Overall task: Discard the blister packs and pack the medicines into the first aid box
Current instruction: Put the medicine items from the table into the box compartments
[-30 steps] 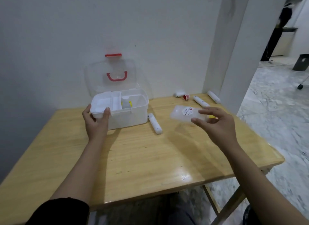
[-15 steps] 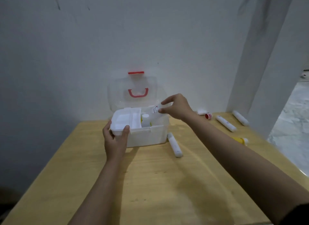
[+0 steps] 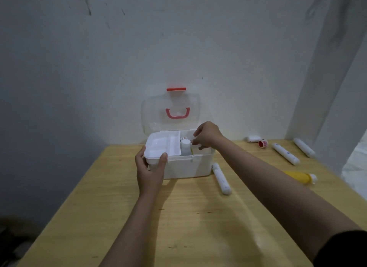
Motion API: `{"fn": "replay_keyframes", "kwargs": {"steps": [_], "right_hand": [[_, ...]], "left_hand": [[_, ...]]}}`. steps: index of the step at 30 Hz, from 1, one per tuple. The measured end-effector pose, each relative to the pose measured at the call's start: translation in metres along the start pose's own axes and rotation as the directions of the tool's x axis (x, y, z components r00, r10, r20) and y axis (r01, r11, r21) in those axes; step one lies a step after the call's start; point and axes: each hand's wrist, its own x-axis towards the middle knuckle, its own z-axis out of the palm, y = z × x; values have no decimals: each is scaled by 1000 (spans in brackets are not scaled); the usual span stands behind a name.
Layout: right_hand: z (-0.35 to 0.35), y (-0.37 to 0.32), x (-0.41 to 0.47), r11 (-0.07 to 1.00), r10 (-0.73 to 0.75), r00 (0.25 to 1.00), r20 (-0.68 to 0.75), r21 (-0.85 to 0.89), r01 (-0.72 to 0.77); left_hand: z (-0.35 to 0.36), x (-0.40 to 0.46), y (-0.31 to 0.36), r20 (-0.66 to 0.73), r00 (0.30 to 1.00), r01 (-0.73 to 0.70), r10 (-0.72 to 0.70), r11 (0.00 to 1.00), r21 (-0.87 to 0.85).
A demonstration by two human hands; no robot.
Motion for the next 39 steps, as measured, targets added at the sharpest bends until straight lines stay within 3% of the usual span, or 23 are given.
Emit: {"fn": "replay_keyframes", "kwargs": {"steps": [10, 17, 23, 27, 31, 33, 36, 39], "right_hand": [[15, -6, 15, 982, 88, 991, 103, -178, -69], [6, -6, 14, 989, 53, 984, 170, -145, -28], [-41, 1, -10, 979, -84, 996, 36, 187, 76], [-86, 29, -43, 984, -96, 995, -28, 148, 100], [-117, 86, -79, 993, -29, 978, -206, 108, 52], [-128, 123, -90, 992, 65, 939, -338, 125, -23], [-138, 171, -99, 987, 158, 799, -581, 124, -105], [-142, 200, -106, 982, 188, 687, -702, 120, -145]], "left_hand": [[-1, -1, 3, 4, 1000, -5, 5, 1000, 18], [-2, -1, 3, 6, 1000, 6, -7, 1000, 30], [-3, 0, 5, 8, 1000, -1, 0, 999, 46], [-4, 0, 4, 17, 1000, -1, 0, 998, 58], [-3, -1, 5, 23, 1000, 11, -12, 999, 44], [-3, -2, 7, 26, 1000, 10, -11, 999, 40], [-2, -4, 10, 33, 999, 17, -18, 999, 42], [-3, -5, 14, 46, 998, 31, -33, 999, 37]]}}
